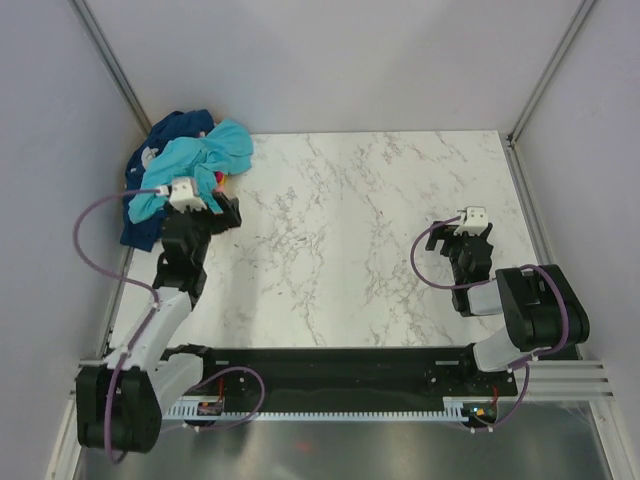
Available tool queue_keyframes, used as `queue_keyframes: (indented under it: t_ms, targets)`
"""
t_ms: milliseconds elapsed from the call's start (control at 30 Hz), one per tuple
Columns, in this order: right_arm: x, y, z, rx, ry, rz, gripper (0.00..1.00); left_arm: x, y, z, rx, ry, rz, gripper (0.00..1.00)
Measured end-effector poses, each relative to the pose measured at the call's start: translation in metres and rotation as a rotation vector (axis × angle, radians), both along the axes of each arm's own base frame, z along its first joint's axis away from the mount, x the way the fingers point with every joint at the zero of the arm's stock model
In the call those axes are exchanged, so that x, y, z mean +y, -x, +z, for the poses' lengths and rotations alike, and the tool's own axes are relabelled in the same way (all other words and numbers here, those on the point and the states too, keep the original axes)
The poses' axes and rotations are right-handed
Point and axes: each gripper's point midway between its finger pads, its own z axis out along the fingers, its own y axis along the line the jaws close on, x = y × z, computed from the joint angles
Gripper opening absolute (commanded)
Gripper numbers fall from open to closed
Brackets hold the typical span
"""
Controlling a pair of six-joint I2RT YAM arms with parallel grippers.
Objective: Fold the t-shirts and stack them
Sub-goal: Grab the tshirt from the pile
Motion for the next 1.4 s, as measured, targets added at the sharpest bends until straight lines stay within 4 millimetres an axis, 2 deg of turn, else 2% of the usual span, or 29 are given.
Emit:
queue_keyframes:
  t_ms: [33, 100, 167, 200, 267, 433, 500, 667, 767, 900, 1100, 1133, 1200, 1333, 1400]
  targets:
    - [0.000, 0.000, 0.000, 0.001, 0.000, 0.000, 0.98, -0.005, -0.002, 0.050, -0.078, 0.066, -0.003, 1.00]
    - [0.001, 0.000, 0.000, 0.000, 0.000, 0.002, 0.98, -0.011, 0.009, 0.116, -0.212, 0.168, -0.019, 1.00]
    - [0.001, 0.000, 0.000, 0.000, 0.000, 0.002, 0.98, -0.016, 0.027, 0.154, -0.287, 0.274, -0.042, 1.00]
    - [0.001, 0.000, 0.000, 0.000, 0.000, 0.001, 0.98, -0.019, 0.031, 0.161, -0.286, 0.314, -0.053, 1.00]
    - [0.001, 0.000, 0.000, 0.000, 0.000, 0.001, 0.98, -0.021, 0.031, 0.153, -0.214, 0.366, -0.040, 1.00]
    - [0.002, 0.000, 0.000, 0.000, 0.003, 0.002, 0.98, 0.002, 0.002, 0.094, 0.121, 0.348, 0.171, 0.97]
    - [0.002, 0.000, 0.000, 0.000, 0.004, 0.002, 0.98, 0.011, -0.009, 0.082, 0.227, 0.315, 0.241, 0.95]
    - [0.003, 0.000, 0.000, -0.001, 0.005, 0.004, 0.98, 0.029, -0.035, 0.060, 0.360, 0.259, 0.352, 0.93]
    - [0.003, 0.000, 0.000, -0.001, 0.005, 0.005, 0.98, 0.041, -0.047, 0.042, 0.432, 0.240, 0.401, 0.86]
    - [0.003, 0.000, 0.000, -0.001, 0.006, 0.005, 0.98, 0.056, -0.066, 0.020, 0.497, 0.226, 0.451, 0.80]
    - [0.003, 0.000, 0.000, 0.000, 0.006, 0.005, 0.98, 0.072, -0.090, -0.007, 0.564, 0.211, 0.496, 0.75]
    - [0.003, 0.000, 0.000, -0.001, 0.007, 0.006, 0.98, 0.074, -0.095, -0.009, 0.568, 0.205, 0.501, 0.67]
    - [0.003, 0.000, 0.000, -0.001, 0.008, 0.006, 0.98, 0.076, -0.103, -0.013, 0.570, 0.190, 0.507, 0.59]
    - [0.003, 0.000, 0.000, 0.000, 0.008, 0.006, 0.98, 0.078, -0.117, -0.017, 0.571, 0.168, 0.500, 0.10]
    - [0.003, 0.000, 0.000, 0.000, 0.008, 0.005, 0.98, 0.079, -0.122, -0.016, 0.564, 0.158, 0.491, 0.02]
